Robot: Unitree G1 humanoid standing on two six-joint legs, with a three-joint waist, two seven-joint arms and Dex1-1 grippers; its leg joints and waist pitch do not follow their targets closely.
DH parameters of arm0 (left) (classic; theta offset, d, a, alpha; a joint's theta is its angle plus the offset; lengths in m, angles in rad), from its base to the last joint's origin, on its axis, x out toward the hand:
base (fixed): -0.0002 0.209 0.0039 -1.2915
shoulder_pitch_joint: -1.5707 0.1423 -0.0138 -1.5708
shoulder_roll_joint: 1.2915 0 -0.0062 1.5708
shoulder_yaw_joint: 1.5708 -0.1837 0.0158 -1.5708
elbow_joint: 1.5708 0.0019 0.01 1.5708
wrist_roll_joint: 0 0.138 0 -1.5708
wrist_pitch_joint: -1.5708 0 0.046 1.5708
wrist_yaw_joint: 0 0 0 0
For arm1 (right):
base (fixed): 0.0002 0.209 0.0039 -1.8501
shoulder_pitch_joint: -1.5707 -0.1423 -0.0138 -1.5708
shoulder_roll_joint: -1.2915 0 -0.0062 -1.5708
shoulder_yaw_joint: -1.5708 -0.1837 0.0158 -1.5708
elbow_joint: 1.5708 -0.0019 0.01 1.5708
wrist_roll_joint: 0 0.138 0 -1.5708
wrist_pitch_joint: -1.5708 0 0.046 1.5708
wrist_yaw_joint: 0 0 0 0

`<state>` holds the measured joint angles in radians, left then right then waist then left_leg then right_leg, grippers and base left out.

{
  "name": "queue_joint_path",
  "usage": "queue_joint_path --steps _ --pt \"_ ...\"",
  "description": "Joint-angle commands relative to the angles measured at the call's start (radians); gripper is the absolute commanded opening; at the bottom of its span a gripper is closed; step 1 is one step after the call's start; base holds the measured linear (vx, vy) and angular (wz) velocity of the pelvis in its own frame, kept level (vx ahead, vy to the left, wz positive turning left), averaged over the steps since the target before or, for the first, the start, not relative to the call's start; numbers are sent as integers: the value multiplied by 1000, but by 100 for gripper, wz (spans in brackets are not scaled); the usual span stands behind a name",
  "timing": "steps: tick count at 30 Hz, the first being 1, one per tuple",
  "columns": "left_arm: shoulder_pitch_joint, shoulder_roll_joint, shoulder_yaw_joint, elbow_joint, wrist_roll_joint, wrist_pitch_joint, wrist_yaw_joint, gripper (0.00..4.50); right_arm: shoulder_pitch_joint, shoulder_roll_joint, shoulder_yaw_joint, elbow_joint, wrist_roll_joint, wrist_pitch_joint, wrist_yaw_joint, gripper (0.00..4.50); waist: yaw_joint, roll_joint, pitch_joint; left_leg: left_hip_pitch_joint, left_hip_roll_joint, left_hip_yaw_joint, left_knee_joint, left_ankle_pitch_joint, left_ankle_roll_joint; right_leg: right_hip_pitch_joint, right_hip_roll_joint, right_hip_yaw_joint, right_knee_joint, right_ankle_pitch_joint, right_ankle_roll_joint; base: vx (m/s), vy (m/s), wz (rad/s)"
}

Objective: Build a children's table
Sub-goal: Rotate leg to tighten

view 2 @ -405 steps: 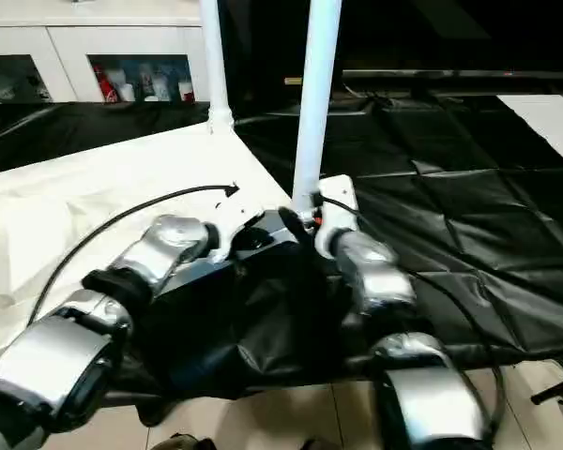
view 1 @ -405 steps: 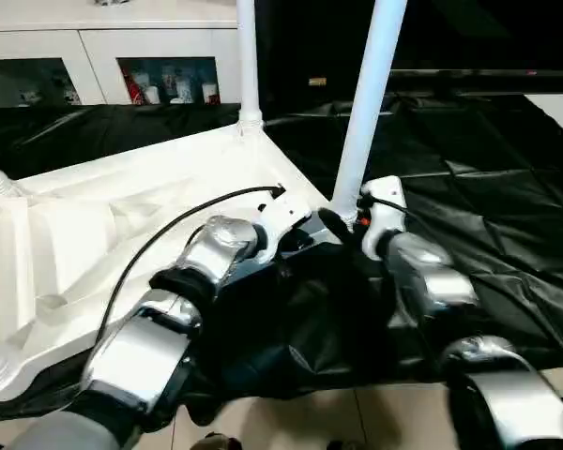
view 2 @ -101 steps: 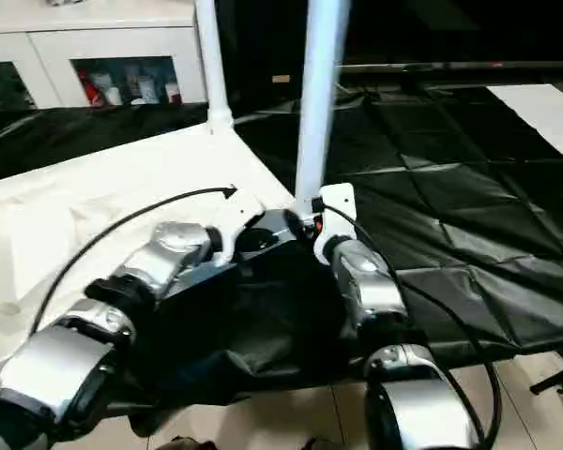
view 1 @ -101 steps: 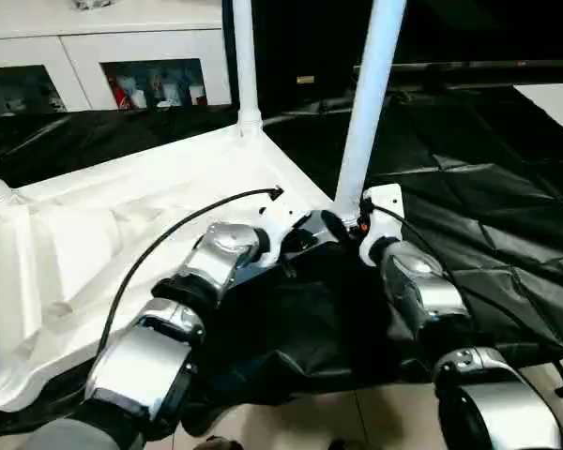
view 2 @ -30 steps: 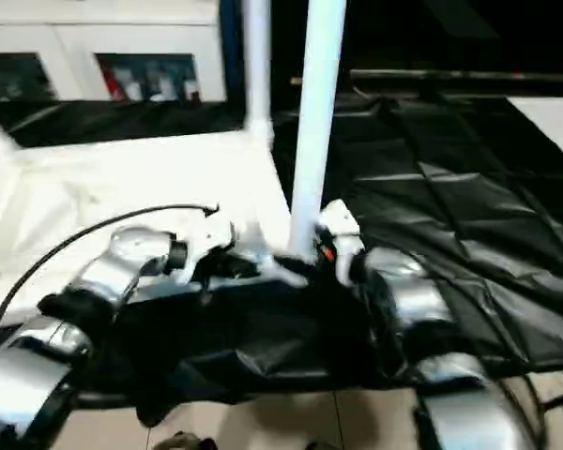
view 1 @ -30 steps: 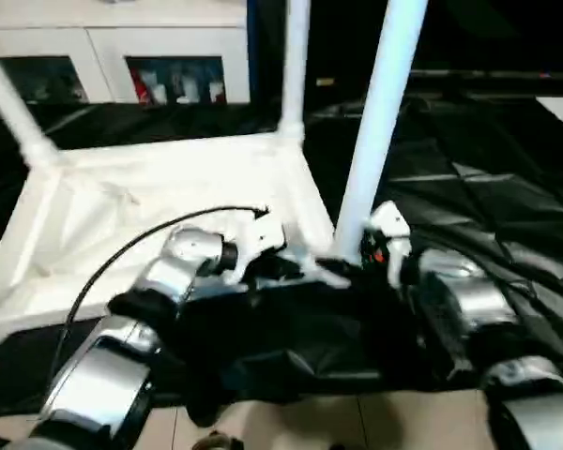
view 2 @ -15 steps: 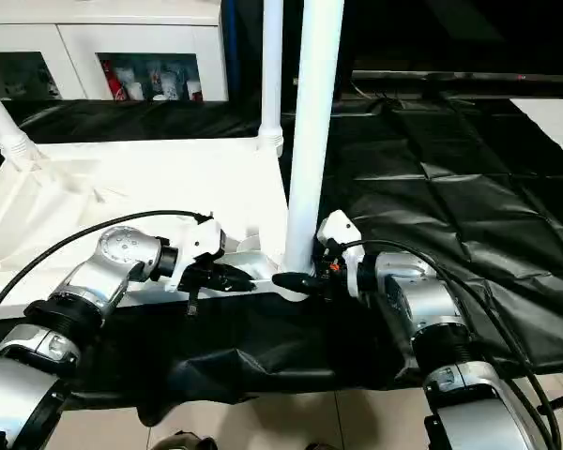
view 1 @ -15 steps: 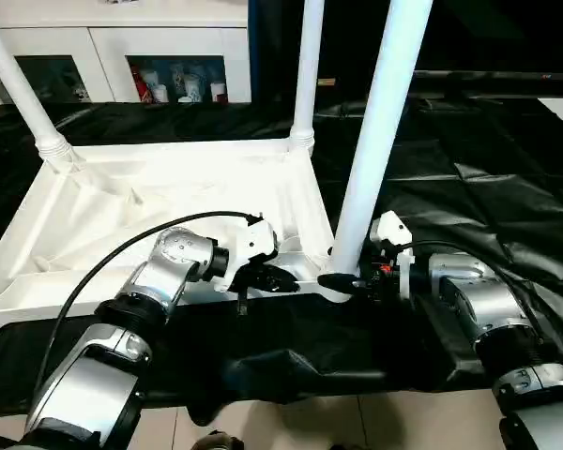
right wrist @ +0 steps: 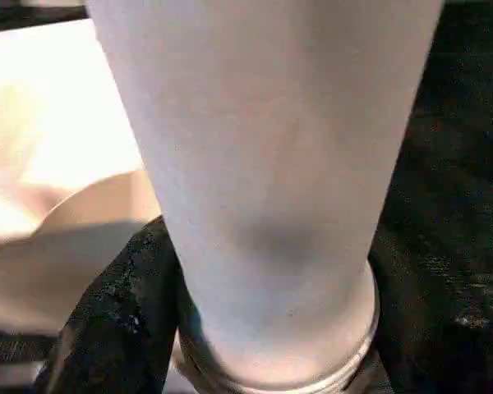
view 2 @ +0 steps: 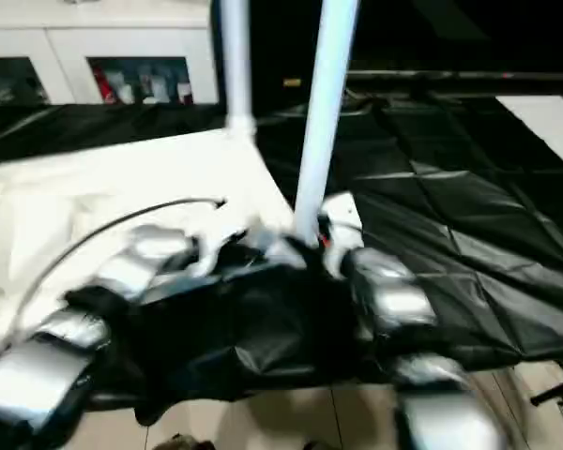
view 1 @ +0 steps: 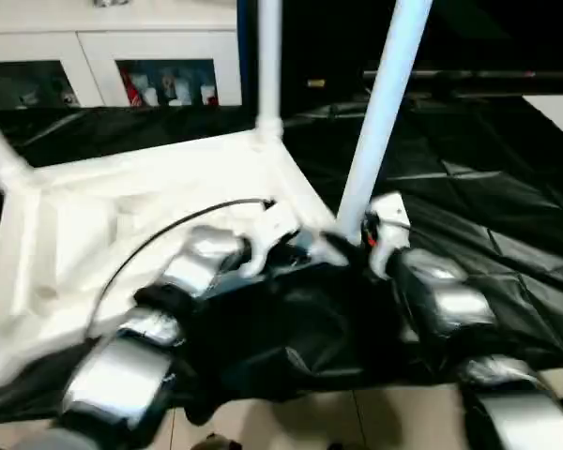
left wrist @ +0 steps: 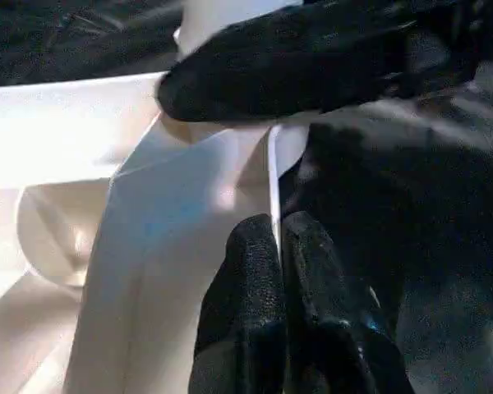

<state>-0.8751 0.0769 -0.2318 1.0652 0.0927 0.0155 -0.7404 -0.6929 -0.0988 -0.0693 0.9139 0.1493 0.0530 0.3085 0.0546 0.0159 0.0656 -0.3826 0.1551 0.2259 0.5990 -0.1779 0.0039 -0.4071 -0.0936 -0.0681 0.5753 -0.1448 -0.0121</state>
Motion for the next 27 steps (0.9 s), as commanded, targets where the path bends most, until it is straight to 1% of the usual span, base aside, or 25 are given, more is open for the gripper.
queue_joint_path --steps 1,2,3,4,5,6,7,8,9,10,12,13,14,15,16,17,18,19,20,21,22,23,24,25,27 --pt "-20 -7 42 32 -12 0 98 0 9 23 -15 91 9 29 -71 272 -6 3 -74 36 75 -53 -83 -365 -29 26 -76 46 -80 -367 -212 0 0 0" --pt "-25 -15 42 39 -9 -3 105 0 -1 31 -13 98 6 23 -73 272 -5 1 -74 34 75 -53 -83 -361 -24 28 -76 45 -80 -360 -213 0 0 0" --pt "-30 -22 42 46 -6 -6 112 0 -10 40 -11 105 4 17 -71 272 -5 3 -74 33 73 -51 -82 -359 -14 29 -76 45 -80 -357 -213 0 0 0" --pt "-40 -33 42 59 -2 -15 116 0 -26 58 -6 106 5 -12 -22 307 -4 3 -75 35 75 -52 -81 -359 -10 30 -77 44 -80 -359 -215 0 0 0" --pt "-42 -35 40 61 -1 -20 113 0 -29 62 -4 103 6 -21 -2 307 -4 2 -75 33 74 -51 -81 -358 -7 31 -77 43 -80 -358 -215 0 0 0" --pt "-41 -33 37 60 -1 -32 96 0 -33 62 2 92 6 -34 42 328 -3 0 -75 31 76 -53 -82 -353 -2 35 -78 43 -79 -360 -213 0 0 0" --pt "-39 -28 34 58 -2 -51 66 0 -39 55 11 85 2 -53 95 342 -2 0 -77 28 78 -54 -83 -342 4 38 -78 43 -75 -339 -216 0 0 0" --pt "-39 -28 33 58 -2 -53 64 0 -39 55 12 85 1 -54 98 350 -2 1 -77 28 78 -53 -83 -339 9 37 -77 43 -74 -330 -218 0 0 0" --pt "-36 -22 31 54 -2 -62 40 0 -39 43 21 78 -6 -65 125 350 -4 -6 -76 25 77 -52 -83 -336 16 38 -78 42 -74 -328 -221 0 0 0" --pt "-36 -21 31 54 -2 -63 38 0 -40 41 22 79 -7 -67 127 376 -5 -4 -77 22 77 -53 -81 -321 22 42 -81 43 -71 -326 -224 0 0 0" --pt "-25 1 17 41 -6 -99 -45 0 -33 4 55 64 -21 -87 207 388 -6 -5 -77 23 76 -50 -78 -311 30 40 -80 42 -73 -337 -229 0 0 0" --pt "-17 14 10 32 -7 -117 -86 0 -21 -16 72 50 -25 -93 255 388 -5 -5 -76 21 78 -49 -78 -300 38 42 -80 41 -73 -332 -230 0 0 0" --pt "-8 26 5 22 -11 -140 -135 0 -11 -34 82 37 -27 -101 300 388 -2 -3 -76 21 78 -49 -77 -296 42 43 -80 40 -73 -329 -230 0 0 0" --pt "-8 26 5 22 -11 -140 -135 0 -11 -34 82 37 -27 -101 300 388 0 -3 -75 21 81 -46 -78 -288 48 42 -76 41 -70 -314 -235 0 0 0" --pt "10 48 -3 -1 -21 -157 -220 0 9 -63 90 10 -22 -107 369 388 5 0 -77 20 83 -47 -78 -278 49 44 -78 39 -67 -303 -243 0 0 0" --pt "22 65 -11 -13 -21 -166 -267 0 21 -80 94 -5 -20 -111 408 388 6 -1 -76 19 84 -46 -78 -278 52 44 -77 40 -66 -300 -246 0 0 0" --pt "34 82 -20 -26 -21 -177 -307 0 33 -98 100 -21 -24 -118 438 388 9 1 -75 22 86 -44 -78 -284 53 42 -77 40 -67 -307 -249 0 0 0" --pt "53 107 -32 -47 -22 -187 -368 0 51 -127 114 -47 -30 -120 488 388 15 1 -76 23 88 -46 -79 -286 49 43 -78 40 -65 -311 -249 0 0 0" --pt "56 111 -33 -49 -22 -189 -377 0 54 -132 116 -51 -32 -120 498 388 16 3 -75 23 89 -45 -80 -288 49 41 -77 41 -65 -312 -250 0 0 0" --pt "67 125 -35 -63 -29 -192 -413 0 67 -151 128 -74 -33 -114 541 388 20 6 -74 30 91 -43 -81 -302 38 35 -75 42 -66 -314 -251 0 0 0" --pt "78 139 -35 -77 -37 -191 -452 0 82 -175 146 -101 -34 -108 598 388 21 4 -73 26 91 -44 -84 -313 31 39 -74 42 -62 -314 -251 0 0 0" --pt "79 141 -35 -79 -38 -190 -459 0 85 -180 150 -106 -35 -106 609 388 23 7 -74 28 92 -45 -85 -318 27 38 -75 42 -63 -316 -249 0 0 0" --pt "88 154 -36 -89 -44 -191 -494 0 99 -207 170 -132 -34 -96 667 388 22 5 -73 29 92 -45 -85 -324 19 36 -76 44 -62 -315 -252 0 0 0" --pt "90 157 -36 -91 -46 -191 -503 0 102 -214 176 -139 -34 -93 683 388 25 10 -71 31 91 -44 -86 -343 15 36 -75 44 -68 -331 -246 0 0 0" --pt "94 163 -27 -96 -51 -189 -523 0 114 -241 192 -164 -34 -82 741 388 28 10 -72 32 91 -46 -86 -350 6 36 -79 45 -67 -350 -245 0 0 0"
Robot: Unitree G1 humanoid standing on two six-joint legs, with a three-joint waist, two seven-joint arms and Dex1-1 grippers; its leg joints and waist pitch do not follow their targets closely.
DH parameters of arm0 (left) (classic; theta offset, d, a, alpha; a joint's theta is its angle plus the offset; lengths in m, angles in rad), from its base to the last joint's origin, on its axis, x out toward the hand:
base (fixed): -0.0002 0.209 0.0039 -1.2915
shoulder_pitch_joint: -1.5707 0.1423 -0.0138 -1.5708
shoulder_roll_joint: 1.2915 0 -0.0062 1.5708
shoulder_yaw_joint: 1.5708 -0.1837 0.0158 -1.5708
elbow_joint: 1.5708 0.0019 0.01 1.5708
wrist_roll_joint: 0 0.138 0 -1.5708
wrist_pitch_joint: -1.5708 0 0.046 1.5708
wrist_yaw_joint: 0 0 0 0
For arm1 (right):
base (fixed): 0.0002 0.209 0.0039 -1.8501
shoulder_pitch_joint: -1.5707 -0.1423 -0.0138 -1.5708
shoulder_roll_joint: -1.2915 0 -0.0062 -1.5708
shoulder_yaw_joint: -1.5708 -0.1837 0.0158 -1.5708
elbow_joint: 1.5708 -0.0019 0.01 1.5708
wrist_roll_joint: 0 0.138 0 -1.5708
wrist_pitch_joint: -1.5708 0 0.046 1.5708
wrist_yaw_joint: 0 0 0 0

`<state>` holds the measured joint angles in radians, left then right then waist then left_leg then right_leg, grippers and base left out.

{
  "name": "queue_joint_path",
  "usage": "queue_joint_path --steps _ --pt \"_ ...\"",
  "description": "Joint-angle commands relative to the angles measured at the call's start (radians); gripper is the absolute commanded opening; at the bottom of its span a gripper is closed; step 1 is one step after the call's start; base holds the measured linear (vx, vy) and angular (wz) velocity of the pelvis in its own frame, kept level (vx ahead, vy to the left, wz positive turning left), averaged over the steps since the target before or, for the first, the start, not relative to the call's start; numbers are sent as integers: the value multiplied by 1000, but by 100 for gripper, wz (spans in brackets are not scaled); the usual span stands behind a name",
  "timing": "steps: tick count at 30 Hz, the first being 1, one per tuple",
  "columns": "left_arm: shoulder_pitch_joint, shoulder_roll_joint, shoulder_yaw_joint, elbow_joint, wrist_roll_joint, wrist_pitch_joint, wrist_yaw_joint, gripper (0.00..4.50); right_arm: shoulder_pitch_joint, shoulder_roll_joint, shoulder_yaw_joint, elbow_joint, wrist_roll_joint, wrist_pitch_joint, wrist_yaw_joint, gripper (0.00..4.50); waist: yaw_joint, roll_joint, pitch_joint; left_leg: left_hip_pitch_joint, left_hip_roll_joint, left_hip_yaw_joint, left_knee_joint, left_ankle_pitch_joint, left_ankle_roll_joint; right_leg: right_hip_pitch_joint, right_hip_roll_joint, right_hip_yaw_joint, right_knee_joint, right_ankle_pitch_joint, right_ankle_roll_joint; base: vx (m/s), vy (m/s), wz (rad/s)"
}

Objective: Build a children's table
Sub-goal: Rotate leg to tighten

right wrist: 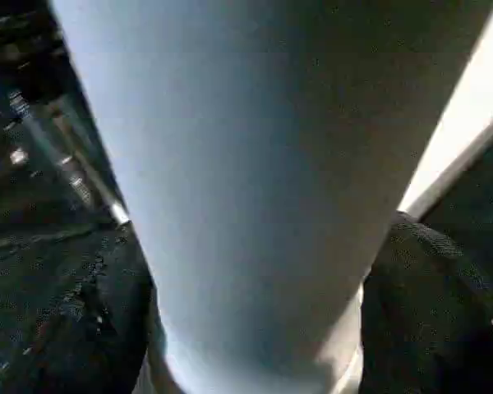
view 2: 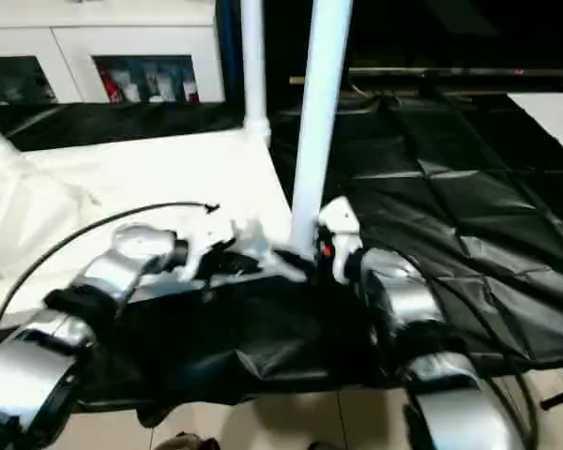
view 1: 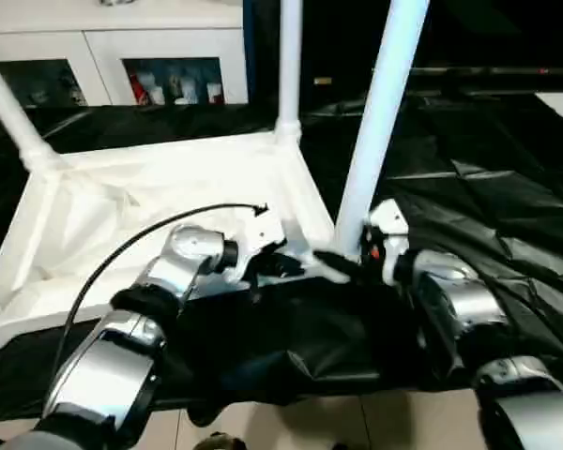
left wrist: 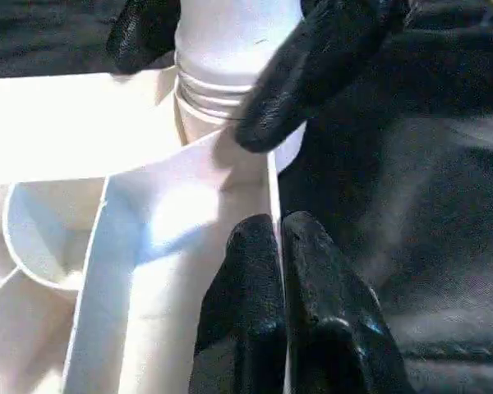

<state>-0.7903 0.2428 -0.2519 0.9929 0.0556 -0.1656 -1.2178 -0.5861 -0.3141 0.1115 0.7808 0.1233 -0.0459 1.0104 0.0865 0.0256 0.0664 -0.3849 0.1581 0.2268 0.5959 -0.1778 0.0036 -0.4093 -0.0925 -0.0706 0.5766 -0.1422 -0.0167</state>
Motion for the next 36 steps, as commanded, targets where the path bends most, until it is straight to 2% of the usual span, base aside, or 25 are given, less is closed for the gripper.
queue_joint_path --steps 1,2,5,6,9,11,13,14,18,19,21,22,23,24,25,26,27,28,31,32,33,34,35,36 --pt "11 0 -4 -29 -18 -5 -54 0 11 -36 15 -41 -9 19 58 388 0 -3 -73 35 88 -47 -82 -348 4 38 -80 49 -69 -358 -238 0 0 0" --pt "12 1 -3 -32 -20 -2 -58 0 11 -43 16 -46 -8 22 71 362 0 -3 -73 35 88 -47 -82 -348 4 38 -80 49 -69 -358 -238 0 0 0" --pt "12 1 -1 -33 -23 -1 -58 0 12 -49 15 -50 -6 26 83 352 1 -5 -74 33 88 -47 -81 -331 9 38 -80 48 -67 -345 -242 0 0 0" --pt "14 0 4 -41 -30 5 -58 0 6 -52 8 -49 1 33 95 326 1 -9 -74 31 87 -47 -81 -326 12 38 -80 48 -67 -343 -243 0 0 0" --pt "19 1 8 -53 -34 12 -61 0 0 -52 9 -46 8 41 104 309 2 -7 -74 31 88 -47 -80 -313 16 38 -80 48 -66 -341 -244 0 0 0" --pt "22 1 10 -57 -34 13 -63 0 0 -51 13 -47 11 49 113 285 2 -9 -74 29 88 -47 -80 -306 21 39 -80 47 -66 -340 -243 0 0 0" --pt "23 1 11 -58 -33 15 -62 0 -1 -48 15 -45 10 51 112 279 3 -6 -74 30 88 -47 -79 -308 18 38 -81 47 -66 -350 -239 0 0 0" --pt "24 1 12 -57 -32 15 -58 0 0 -43 12 -42 10 52 105 277 3 -2 -74 30 87 -48 -80 -311 17 38 -81 47 -67 -353 -238 0 0 0" --pt "7 -8 15 -24 -1 28 48 0 -11 -8 -23 -3 2 61 -19 275 -3 -2 -73 32 87 -49 -82 -333 0 36 -79 47 -68 -359 -236 0 0 0" --pt "-13 -24 26 7 13 47 139 0 -22 16 -43 32 -10 61 -121 274 -11 2 -71 35 86 -49 -83 -346 -15 29 -78 49 -70 -373 -233 0 0 0" --pt "-46 -56 49 54 19 74 269 0 -42 62 -82 88 -15 69 -292 274 -20 2 -71 38 81 -56 -82 -379 -37 32 -81 45 -75 -430 -217 0 0 0" --pt "-69 -79 54 85 30 91 356 0 -60 104 -122 131 -3 80 -434 274 -32 1 -70 40 80 -56 -82 -395 -49 26 -79 47 -79 -443 -211 0 0 0" --pt "-74 -84 55 91 33 96 373 0 -64 112 -131 139 1 83 -463 274 -37 1 -72 42 79 -59 -82 -398 -54 25 -78 46 -78 -442 -211 0 0 0" --pt "-97 -109 65 116 33 121 450 0 -84 149 -162 179 14 89 -583 274 -41 -1 -72 40 76 -58 -82 -401 -48 28 -77 45 -82 -436 -208 0 0 0" --pt "-110 -126 74 129 29 138 493 0 -95 169 -176 202 20 91 -644 274 -46 1 -73 40 76 -56 -81 -391 -45 24 -77 49 -81 -412 -213 0 0 0" --pt "-130 -150 82 147 26 153 551 0 -112 197 -183 230 21 91 -713 274 -46 -1 -75 38 75 -57 -81 -381 -40 29 -77 47 -80 -401 -214 0 0 0" --pt "-139 -163 84 154 26 158 575 0 -121 211 -186 242 23 90 -742 274 -50 6 -75 38 73 -55 -80 -373 -38 26 -75 47 -80 -381 -219 0 0 0" --pt "-146 -174 85 159 27 162 595 0 -130 223 -191 252 26 89 -763 273 -52 9 -76 36 72 -55 -80 -374 -35 30 -73 45 -80 -361 -222 0 0 0" --pt "-160 -200 81 170 34 163 622 0 -152 249 -200 276 29 86 -803 273 -51 6 -78 30 71 -52 -78 -345 -4 37 -75 45 -77 -313 -232 0 0 0" --pt "-167 -219 78 179 38 155 622 0 -167 267 -184 294 7 72 -799 273 -51 10 -78 29 71 -52 -78 -337 3 38 -74 44 -77 -299 -235 0 0 0" --pt "-169 -223 77 182 38 153 623 0 -170 270 -183 298 3 70 -800 273 -52 8 -78 28 71 -52 -77 -336 5 39 -74 44 -76 -295 -238 0 0 0" --pt "-172 -230 73 187 41 148 616 0 -175 275 -168 302 -14 54 -777 273 -50 14 -77 29 70 -52 -77 -345 7 39 -75 43 -78 -305 -238 0 0 0" --pt "-174 -235 68 192 45 143 610 0 -177 279 -160 303 -22 34 -748 273 -51 16 -77 29 71 -53 -78 -351 6 39 -75 42 -78 -311 -236 0 0 0" --pt "-172 -233 61 193 51 132 596 0 -177 279 -159 298 -21 22 -726 308 -51 14 -77 30 72 -54 -79 -360 5 40 -75 42 -78 -313 -235 0 0 0"
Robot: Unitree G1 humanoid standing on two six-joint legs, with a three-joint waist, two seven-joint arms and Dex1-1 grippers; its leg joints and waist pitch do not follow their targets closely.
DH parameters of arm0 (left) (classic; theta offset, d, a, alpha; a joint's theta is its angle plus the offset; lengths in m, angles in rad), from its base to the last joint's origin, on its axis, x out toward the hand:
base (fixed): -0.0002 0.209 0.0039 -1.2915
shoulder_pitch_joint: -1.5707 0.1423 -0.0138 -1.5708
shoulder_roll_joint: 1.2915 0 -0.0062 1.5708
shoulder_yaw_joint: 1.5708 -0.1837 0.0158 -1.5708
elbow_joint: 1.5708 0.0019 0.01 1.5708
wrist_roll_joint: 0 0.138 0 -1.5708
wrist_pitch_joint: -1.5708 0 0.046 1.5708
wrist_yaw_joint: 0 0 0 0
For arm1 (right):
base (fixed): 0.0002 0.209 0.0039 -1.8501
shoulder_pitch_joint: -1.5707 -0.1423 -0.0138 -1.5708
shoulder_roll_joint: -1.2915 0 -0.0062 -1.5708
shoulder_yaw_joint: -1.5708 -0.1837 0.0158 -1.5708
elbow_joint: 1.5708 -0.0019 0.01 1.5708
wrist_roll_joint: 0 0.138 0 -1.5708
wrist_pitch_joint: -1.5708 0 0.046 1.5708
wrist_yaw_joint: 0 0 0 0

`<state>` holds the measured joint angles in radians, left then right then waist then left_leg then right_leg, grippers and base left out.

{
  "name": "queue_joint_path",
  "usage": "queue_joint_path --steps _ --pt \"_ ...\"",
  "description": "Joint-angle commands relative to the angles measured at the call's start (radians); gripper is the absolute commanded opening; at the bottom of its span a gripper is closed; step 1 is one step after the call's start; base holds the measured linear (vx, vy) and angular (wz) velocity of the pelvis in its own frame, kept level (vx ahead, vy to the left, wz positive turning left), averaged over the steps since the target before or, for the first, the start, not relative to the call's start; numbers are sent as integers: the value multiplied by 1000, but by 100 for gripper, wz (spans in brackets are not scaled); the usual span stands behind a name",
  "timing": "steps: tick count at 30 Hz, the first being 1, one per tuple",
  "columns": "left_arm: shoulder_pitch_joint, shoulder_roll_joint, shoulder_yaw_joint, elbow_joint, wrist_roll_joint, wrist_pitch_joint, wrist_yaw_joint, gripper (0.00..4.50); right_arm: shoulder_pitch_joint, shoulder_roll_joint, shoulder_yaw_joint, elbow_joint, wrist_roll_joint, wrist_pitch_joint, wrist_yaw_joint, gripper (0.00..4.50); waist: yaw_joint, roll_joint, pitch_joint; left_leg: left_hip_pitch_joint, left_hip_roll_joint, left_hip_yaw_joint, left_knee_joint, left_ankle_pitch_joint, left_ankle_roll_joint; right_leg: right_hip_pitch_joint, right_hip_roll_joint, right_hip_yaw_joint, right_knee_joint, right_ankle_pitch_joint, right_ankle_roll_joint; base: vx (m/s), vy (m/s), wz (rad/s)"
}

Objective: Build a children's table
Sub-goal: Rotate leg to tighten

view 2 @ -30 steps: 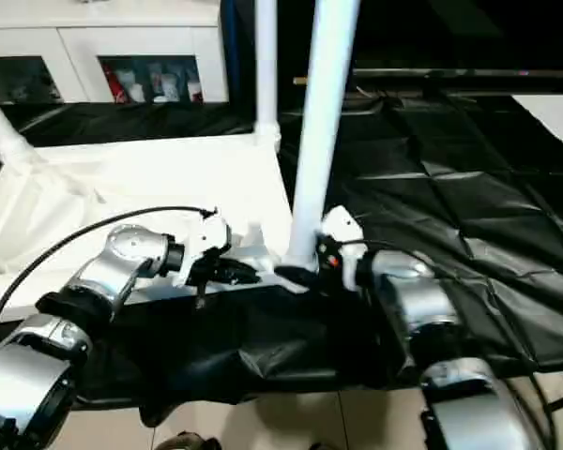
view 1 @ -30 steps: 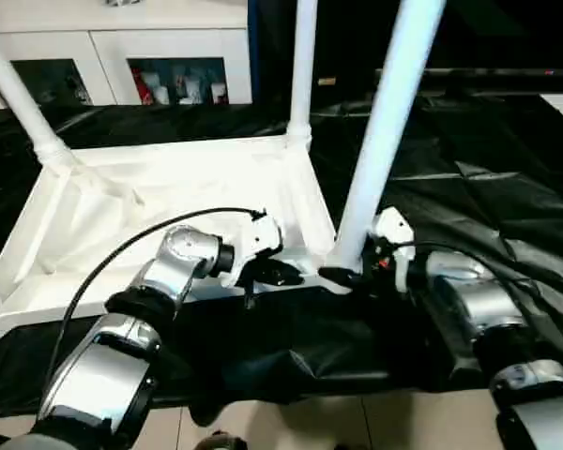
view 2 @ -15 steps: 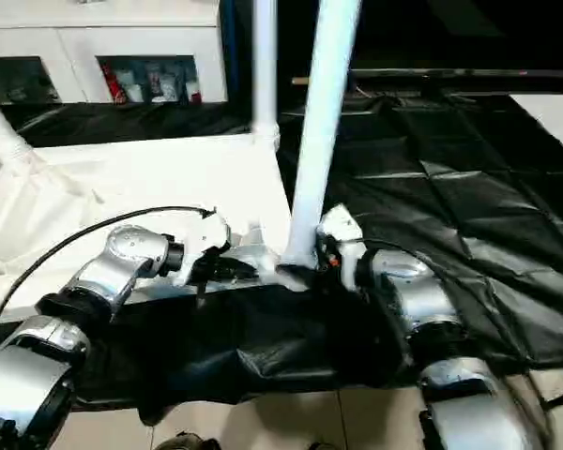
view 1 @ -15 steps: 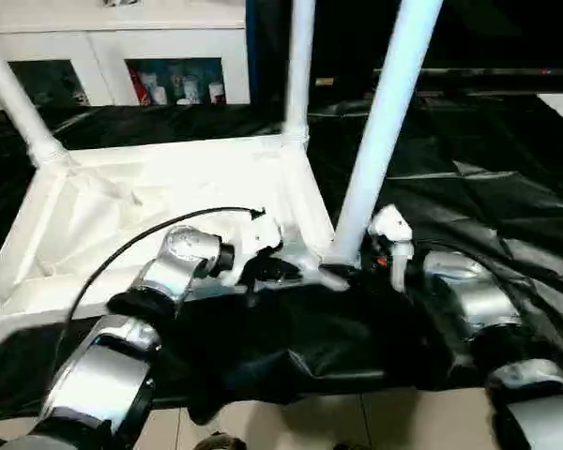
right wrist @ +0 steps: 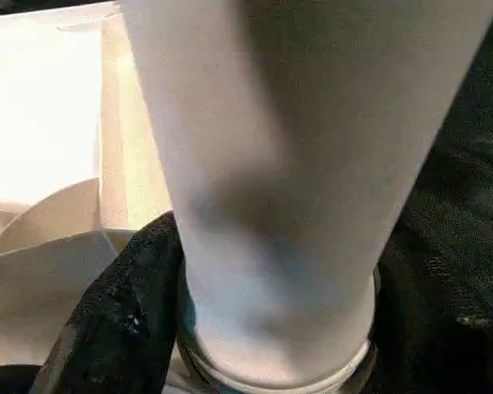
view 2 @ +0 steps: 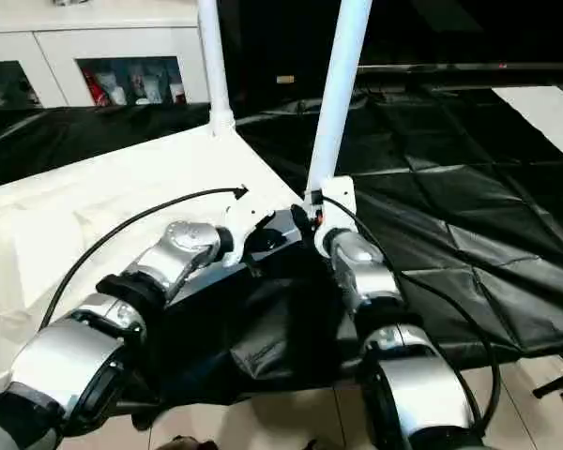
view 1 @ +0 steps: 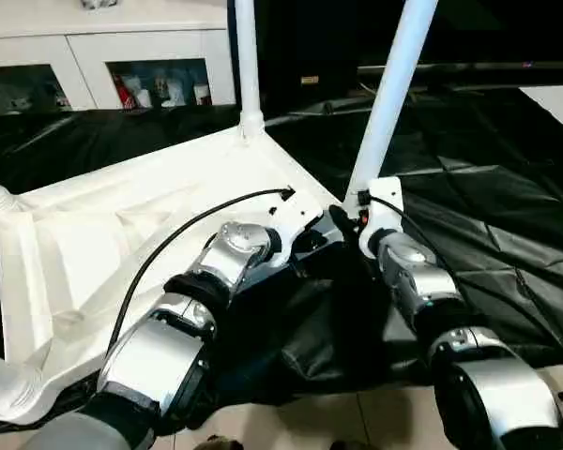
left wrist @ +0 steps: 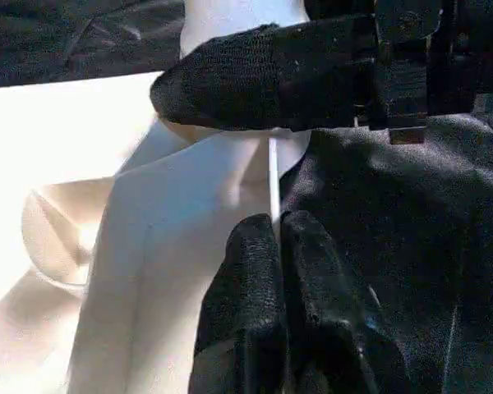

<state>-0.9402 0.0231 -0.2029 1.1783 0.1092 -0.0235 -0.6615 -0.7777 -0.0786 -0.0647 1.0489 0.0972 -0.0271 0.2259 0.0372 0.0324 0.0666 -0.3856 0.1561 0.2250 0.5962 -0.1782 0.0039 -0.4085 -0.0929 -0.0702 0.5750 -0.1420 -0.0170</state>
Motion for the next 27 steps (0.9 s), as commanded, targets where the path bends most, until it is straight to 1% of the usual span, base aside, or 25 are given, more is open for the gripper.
queue_joint_path --steps 1,2,3,4,5,6,7,8,9,10,11,12,13,14,15,16,17,18,19,20,21,24,25,26,27 --pt "-18 -7 11 5 -5 -15 18 0 17 38 13 19 16 -5 89 343 -3 7 -78 30 74 -52 -79 -361 7 41 -73 41 -76 -304 -236 0 0 0" --pt "-14 -2 12 3 -7 -18 5 0 18 33 9 13 25 -8 104 343 -3 7 -79 30 75 -52 -80 -357 8 42 -73 41 -74 -296 -240 0 0 0" --pt "-11 3 12 1 -9 -26 -6 0 21 27 11 8 25 -15 119 350 -3 8 -78 28 75 -51 -79 -354 17 44 -74 42 -72 -283 -246 0 0 0" --pt "-1 18 7 -5 -10 -41 -40 0 31 9 24 -13 23 -20 167 363 -4 8 -78 28 75 -50 -79 -352 21 43 -73 41 -73 -277 -251 0 0 0" --pt "9 31 3 -11 -9 -64 -75 0 43 -8 38 -35 18 -30 214 363 -2 7 -78 27 74 -50 -78 -348 25 46 -73 40 -71 -274 -251 0 0 0" --pt "20 45 -2 -18 -10 -83 -121 0 58 -29 56 -65 14 -44 268 363 1 4 -78 23 75 -48 -76 -331 38 49 -75 41 -70 -269 -254 0 0 0" --pt "32 67 -10 -25 -6 -102 -183 0 78 -58 79 -109 12 -46 351 363 6 4 -77 22 77 -46 -76 -314 51 51 -72 39 -69 -260 -256 0 0 0" --pt "32 67 -10 -25 -6 -102 -183 0 78 -58 79 -109 12 -46 351 363 8 4 -78 21 78 -45 -75 -306 57 52 -73 39 -68 -253 -257 0 0 0" --pt "37 75 -13 -27 -5 -112 -210 0 85 -69 89 -123 10 -46 382 363 7 4 -77 18 79 -45 -75 -300 62 51 -73 39 -64 -253 -262 0 0 0" --pt "58 106 -24 -43 -11 -159 -318 0 116 -111 133 -175 -5 -52 496 363 10 4 -75 19 78 -46 -75 -313 65 51 -74 37 -71 -291 -256 0 0 0" --pt "59 109 -25 -44 -11 -160 -326 0 120 -116 137 -181 -6 -52 508 363 10 3 -74 19 77 -45 -74 -318 66 52 -73 37 -72 -309 -251 0 0 0" --pt "65 122 -31 -49 -9 -164 -354 0 134 -136 153 -205 -9 -46 549 363 12 6 -75 24 80 -45 -73 -325 59 47 -76 39 -74 -331 -252 0 0 0" --pt "75 146 -42 -60 -8 -184 -414 0 157 -176 175 -245 -14 -32 610 363 16 6 -72 26 83 -47 -76 -335 52 45 -75 40 -76 -352 -243 0 0 0" --pt "80 158 -45 -66 -11 -187 -445 0 169 -198 182 -269 -8 -17 646 363 15 5 -72 26 85 -45 -78 -339 49 45 -73 40 -75 -354 -243 0 0 0" --pt "82 165 -46 -70 -14 -188 -463 0 176 -211 185 -283 -4 -7 668 363 17 4 -73 27 86 -47 -79 -345 41 44 -74 41 -73 -363 -242 0 0 0" --pt "85 175 -42 -78 -25 -188 -500 0 192 -236 190 -310 1 1 713 363 20 0 -72 30 88 -46 -81 -348 37 41 -72 42 -73 -362 -243 0 0 0" --pt "86 177 -41 -79 -27 -188 -510 0 196 -243 191 -318 2 3 725 363 24 3 -72 32 89 -47 -80 -347 34 40 -74 42 -71 -357 -246 0 0 0" --pt "88 186 -39 -85 -32 -191 -535 0 208 -262 195 -338 7 12 762 363 28 1 -73 32 90 -45 -81 -344 28 38 -75 44 -69 -342 -251 0 0 0" --pt "90 196 -37 -92 -36 -192 -563 0 223 -287 201 -361 13 24 807 363 31 1 -74 31 89 -45 -81 -337 31 41 -74 44 -67 -325 -254 0 0 0" --pt "91 197 -36 -94 -36 -192 -568 0 226 -291 202 -368 14 27 813 363 33 1 -74 31 89 -45 -81 -332 34 41 -75 45 -66 -313 -255 0 0 0" --pt "92 200 -33 -97 -38 -194 -580 0 231 -301 201 -380 21 36 828 363 35 -2 -74 29 89 -44 -80 -316 38 43 -76 46 -64 -296 -261 0 0 0" --pt "96 205 -29 -104 -44 -194 -597 0 239 -313 194 -402 44 61 853 363 37 -3 -73 26 86 -44 -77 -309 42 43 -81 45 -68 -331 -255 0 0 0" --pt "97 205 -29 -104 -45 -194 -602 0 243 -315 193 -412 48 71 858 348 38 -3 -73 27 86 -44 -77 -309 41 43 -80 45 -69 -341 -251 0 0 0" --pt "98 205 -28 -104 -45 -195 -601 0 245 -313 192 -419 52 80 863 348 39 -3 -73 28 86 -45 -76 -307 39 42 -80 45 -70 -353 -246 0 0 0" --pt "99 205 -28 -104 -46 -196 -603 0 247 -313 190 -428 55 88 867 335 41 -2 -73 28 88 -46 -78 -306 37 42 -80 45 -70 -356 -243 0 0 0"
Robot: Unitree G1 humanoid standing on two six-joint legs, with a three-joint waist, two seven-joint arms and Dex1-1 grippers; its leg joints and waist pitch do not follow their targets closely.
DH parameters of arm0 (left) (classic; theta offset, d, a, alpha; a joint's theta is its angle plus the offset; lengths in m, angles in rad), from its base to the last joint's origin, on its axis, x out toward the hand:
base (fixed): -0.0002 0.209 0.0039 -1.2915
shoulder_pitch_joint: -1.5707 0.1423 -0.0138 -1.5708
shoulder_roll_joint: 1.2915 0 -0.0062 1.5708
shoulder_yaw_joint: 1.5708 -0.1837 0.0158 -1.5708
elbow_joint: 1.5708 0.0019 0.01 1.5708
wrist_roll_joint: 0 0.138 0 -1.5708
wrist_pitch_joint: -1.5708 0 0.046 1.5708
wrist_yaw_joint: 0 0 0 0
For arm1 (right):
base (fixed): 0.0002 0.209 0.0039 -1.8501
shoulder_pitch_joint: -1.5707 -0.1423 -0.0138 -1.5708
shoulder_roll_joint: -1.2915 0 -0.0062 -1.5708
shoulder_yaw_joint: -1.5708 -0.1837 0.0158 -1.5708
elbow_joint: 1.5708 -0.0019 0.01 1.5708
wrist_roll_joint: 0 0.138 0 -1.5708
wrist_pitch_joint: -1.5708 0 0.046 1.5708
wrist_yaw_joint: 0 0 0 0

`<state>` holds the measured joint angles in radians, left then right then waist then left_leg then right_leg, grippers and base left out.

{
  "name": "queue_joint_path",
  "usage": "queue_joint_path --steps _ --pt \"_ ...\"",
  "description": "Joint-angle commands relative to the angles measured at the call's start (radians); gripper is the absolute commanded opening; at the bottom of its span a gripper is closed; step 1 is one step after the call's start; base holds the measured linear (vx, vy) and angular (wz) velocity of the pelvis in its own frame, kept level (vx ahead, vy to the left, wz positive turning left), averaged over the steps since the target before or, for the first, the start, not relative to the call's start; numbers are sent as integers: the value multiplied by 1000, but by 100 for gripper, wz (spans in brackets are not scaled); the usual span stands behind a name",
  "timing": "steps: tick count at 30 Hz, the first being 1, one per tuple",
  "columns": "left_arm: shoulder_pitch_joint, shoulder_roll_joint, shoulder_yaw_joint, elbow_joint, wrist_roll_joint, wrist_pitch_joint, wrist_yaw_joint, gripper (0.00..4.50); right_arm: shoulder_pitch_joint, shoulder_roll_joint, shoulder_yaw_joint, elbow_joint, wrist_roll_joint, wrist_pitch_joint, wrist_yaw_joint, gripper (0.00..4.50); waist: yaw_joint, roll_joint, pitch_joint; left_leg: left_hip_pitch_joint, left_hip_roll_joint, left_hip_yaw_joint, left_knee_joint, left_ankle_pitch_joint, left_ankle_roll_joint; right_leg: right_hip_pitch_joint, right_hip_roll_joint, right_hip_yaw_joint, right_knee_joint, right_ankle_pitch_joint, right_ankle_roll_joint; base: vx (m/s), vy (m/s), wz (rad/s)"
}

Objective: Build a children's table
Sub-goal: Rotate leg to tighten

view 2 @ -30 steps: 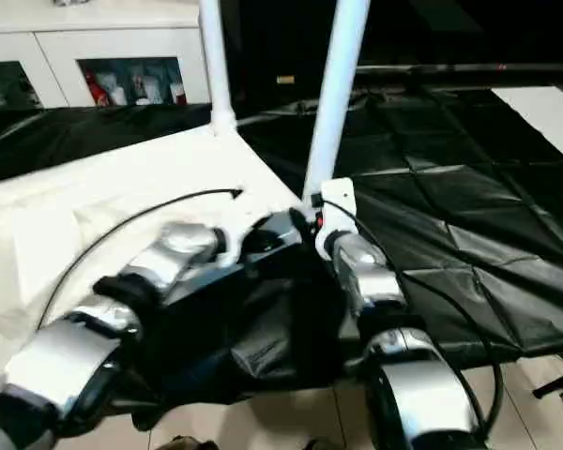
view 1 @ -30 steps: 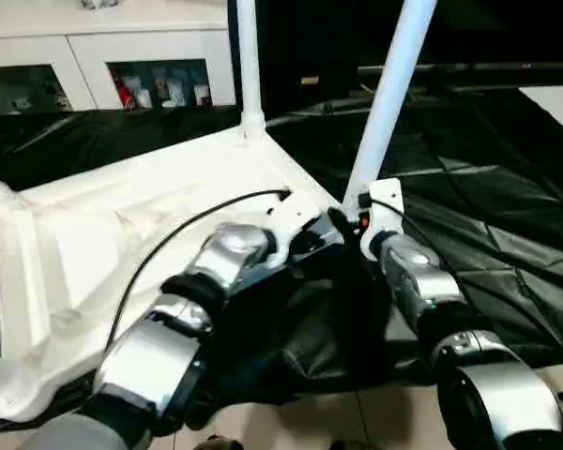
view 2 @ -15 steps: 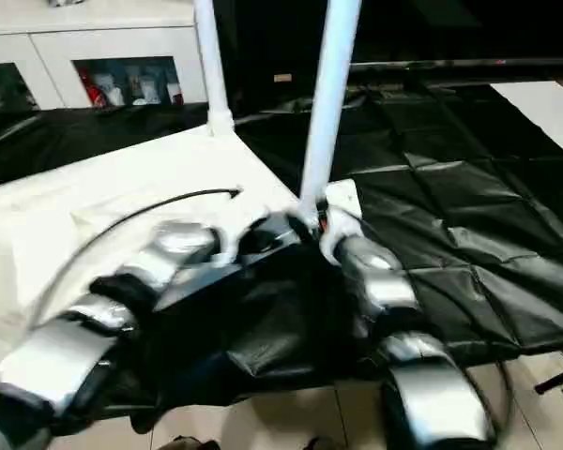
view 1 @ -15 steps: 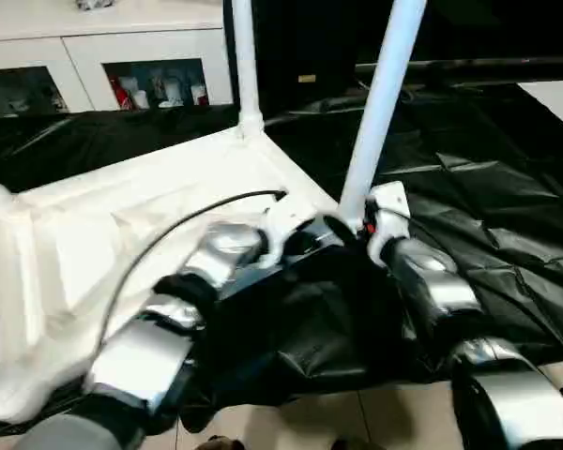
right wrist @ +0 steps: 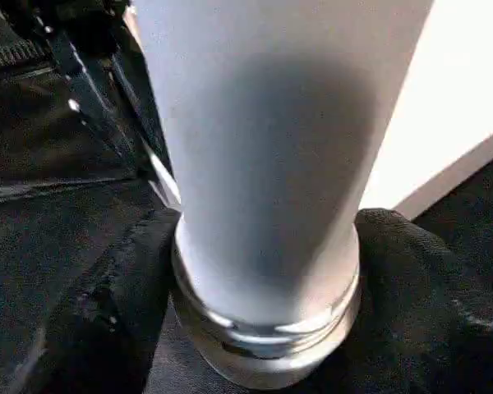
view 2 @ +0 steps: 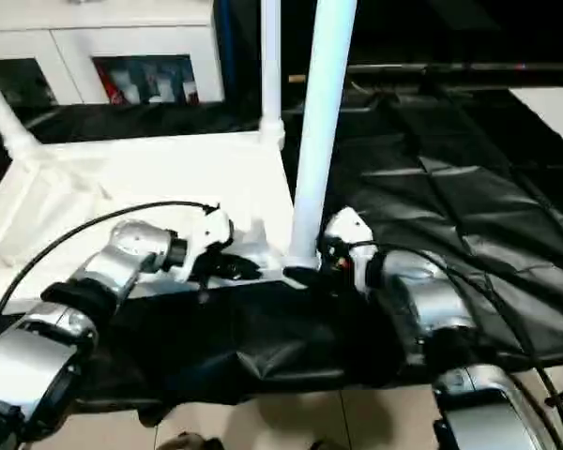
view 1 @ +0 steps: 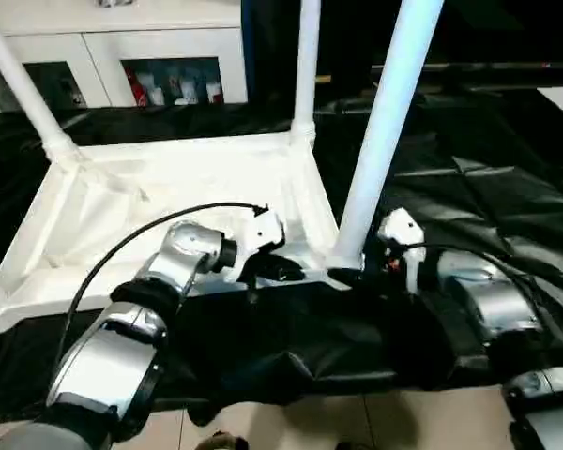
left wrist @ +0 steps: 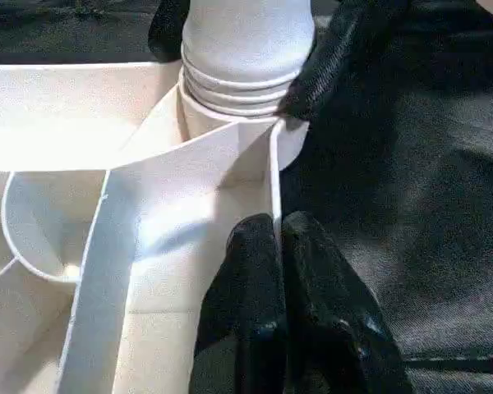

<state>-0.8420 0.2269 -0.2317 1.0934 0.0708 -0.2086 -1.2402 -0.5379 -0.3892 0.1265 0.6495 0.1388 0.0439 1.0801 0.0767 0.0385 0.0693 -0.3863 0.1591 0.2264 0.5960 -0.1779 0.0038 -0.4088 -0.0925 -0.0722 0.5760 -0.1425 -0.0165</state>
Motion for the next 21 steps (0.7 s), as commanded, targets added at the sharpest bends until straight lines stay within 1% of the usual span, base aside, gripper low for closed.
queue_joint_path --steps 1,2,3,4,6,8,12,14,15,16,17,18,19,20,21 --pt "2 0 2 -21 -10 -9 -26 0 9 1 -2 -34 14 21 13 320 2 -7 -76 30 85 -47 -77 -307 35 41 -79 46 -71 -355 -241 0 0 0" --pt "3 -1 3 -23 -12 -8 -30 0 12 6 -4 -42 20 29 15 314 3 -7 -77 30 85 -47 -78 -305 35 41 -79 46 -70 -348 -242 0 0 0" --pt "4 -2 4 -25 -14 -7 -32 0 14 9 -5 -48 24 35 18 314 4 -6 -77 30 86 -47 -79 -304 33 40 -77 46 -70 -338 -243 0 0 0" --pt "4 -2 4 -25 -14 -7 -32 0 14 9 -5 -49 24 36 18 291 4 -6 -78 31 85 -46 -78 -305 31 40 -78 46 -69 -330 -246 0 0 0" --pt "7 -4 4 -28 -14 -7 -34 0 23 16 -3 -59 30 47 19 291 7 -4 -77 31 85 -47 -78 -308 28 40 -78 46 -69 -332 -245 0 0 0" --pt "7 -7 4 -26 -12 -8 -27 0 32 21 -4 -61 31 50 12 278 9 -5 -77 31 85 -47 -78 -312 23 40 -80 47 -70 -340 -242 0 0 0" --pt "2 -17 8 -20 -3 -4 22 0 46 32 -6 -46 15 45 -35 275 8 -5 -76 32 85 -48 -79 -321 16 39 -79 46 -72 -354 -236 0 0 0" --pt "-10 -35 11 -3 13 7 109 0 45 47 -5 -2 -29 34 -136 274 5 -4 -74 34 83 -49 -80 -338 5 36 -80 46 -76 -384 -228 0 0 0" --pt "-20 -50 17 9 20 19 171 0 39 62 -11 33 -55 39 -221 274 3 -3 -73 36 83 -50 -80 -353 -2 35 -81 46 -80 -414 -220 0 0 0" --pt "-31 -69 26 22 22 39 233 0 29 84 -24 71 -71 47 -313 274 -5 -2 -71 38 80 -53 -80 -373 -17 29 -80 46 -81 -442 -214 0 0 0" --pt "-36 -76 29 26 23 44 256 0 25 94 -32 83 -74 51 -348 274 -8 -2 -68 41 78 -55 -81 -395 -23 28 -80 43 -87 -475 -206 0 0 0" --pt "-49 -97 37 39 28 47 327 0 11 125 -58 118 -73 63 -446 274 -14 -4 -69 44 77 -59 -81 -415 -32 29 -80 41 -90 -513 -188 0 0 0" --pt "-54 -105 39 44 31 45 356 0 5 137 -70 128 -71 68 -483 273 -23 -3 -67 47 75 -61 -81 -440 -38 24 -79 40 -97 -539 -175 0 0 0" --pt "-61 -116 43 50 30 55 386 0 -3 152 -84 144 -67 74 -526 273 -26 -4 -68 47 75 -63 -81 -447 -38 25 -79 39 -98 -545 -169 0 0 0" --pt "-77 -140 49 64 30 80 443 0 -25 183 -116 182 -53 84 -620 273 -33 0 -67 47 76 -64 -83 -460 -40 24 -77 39 -99 -539 -166 0 0 0"
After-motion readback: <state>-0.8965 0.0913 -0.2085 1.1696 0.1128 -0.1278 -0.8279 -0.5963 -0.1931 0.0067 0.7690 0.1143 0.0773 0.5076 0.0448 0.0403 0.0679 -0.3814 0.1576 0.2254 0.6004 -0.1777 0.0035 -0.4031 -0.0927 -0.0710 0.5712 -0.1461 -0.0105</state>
